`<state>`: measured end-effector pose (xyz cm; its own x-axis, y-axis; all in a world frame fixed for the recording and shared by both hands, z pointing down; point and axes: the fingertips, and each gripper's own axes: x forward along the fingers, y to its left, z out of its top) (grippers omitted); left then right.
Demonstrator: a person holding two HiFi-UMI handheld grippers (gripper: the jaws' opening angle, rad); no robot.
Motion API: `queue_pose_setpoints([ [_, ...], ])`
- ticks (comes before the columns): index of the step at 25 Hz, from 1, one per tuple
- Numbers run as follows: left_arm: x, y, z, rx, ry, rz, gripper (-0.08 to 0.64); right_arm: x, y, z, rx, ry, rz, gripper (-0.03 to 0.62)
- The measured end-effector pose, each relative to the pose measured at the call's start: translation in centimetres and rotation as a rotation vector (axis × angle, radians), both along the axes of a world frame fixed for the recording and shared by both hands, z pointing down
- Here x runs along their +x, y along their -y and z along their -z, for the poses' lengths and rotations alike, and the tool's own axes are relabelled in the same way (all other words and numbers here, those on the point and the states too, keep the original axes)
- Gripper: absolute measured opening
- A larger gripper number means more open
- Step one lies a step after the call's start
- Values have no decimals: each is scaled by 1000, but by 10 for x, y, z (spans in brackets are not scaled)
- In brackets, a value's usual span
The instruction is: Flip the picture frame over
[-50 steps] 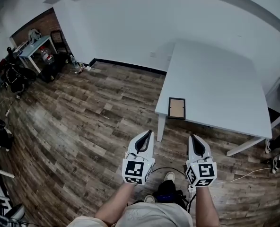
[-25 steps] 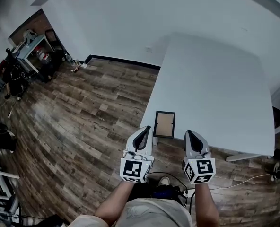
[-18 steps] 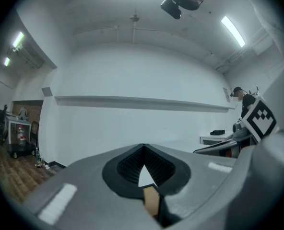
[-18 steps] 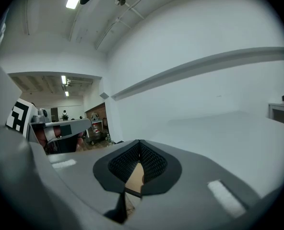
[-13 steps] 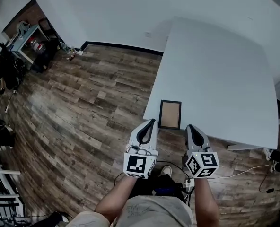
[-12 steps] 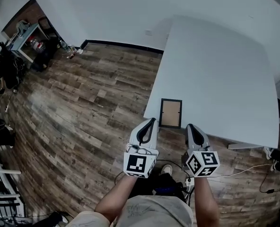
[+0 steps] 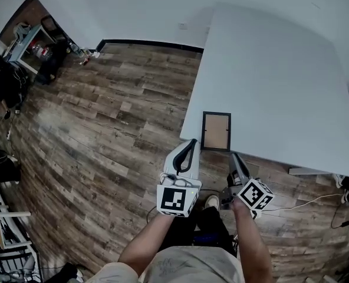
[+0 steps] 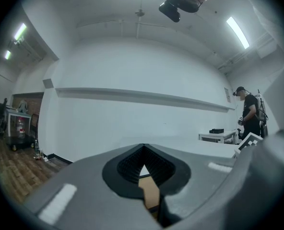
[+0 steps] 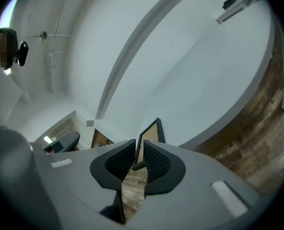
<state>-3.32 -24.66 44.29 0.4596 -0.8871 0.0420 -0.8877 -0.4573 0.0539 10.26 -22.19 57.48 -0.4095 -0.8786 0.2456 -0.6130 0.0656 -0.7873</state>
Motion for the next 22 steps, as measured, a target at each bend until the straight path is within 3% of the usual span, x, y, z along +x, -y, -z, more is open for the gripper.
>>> queue_pose_setpoints([
  [5, 3, 5, -9, -40, 14, -2, 0, 1, 3, -23, -37, 143, -32, 105],
  [11, 5, 8, -17, -32, 3, 3, 0, -14, 12, -33, 26, 305, 19, 147],
  [15, 8, 7, -26, -52, 25, -8, 0, -21, 16, -48, -22, 343, 12, 153],
  [22, 7, 5, -37, -80, 46, -11, 0, -39, 27, -45, 47, 384, 61, 164],
])
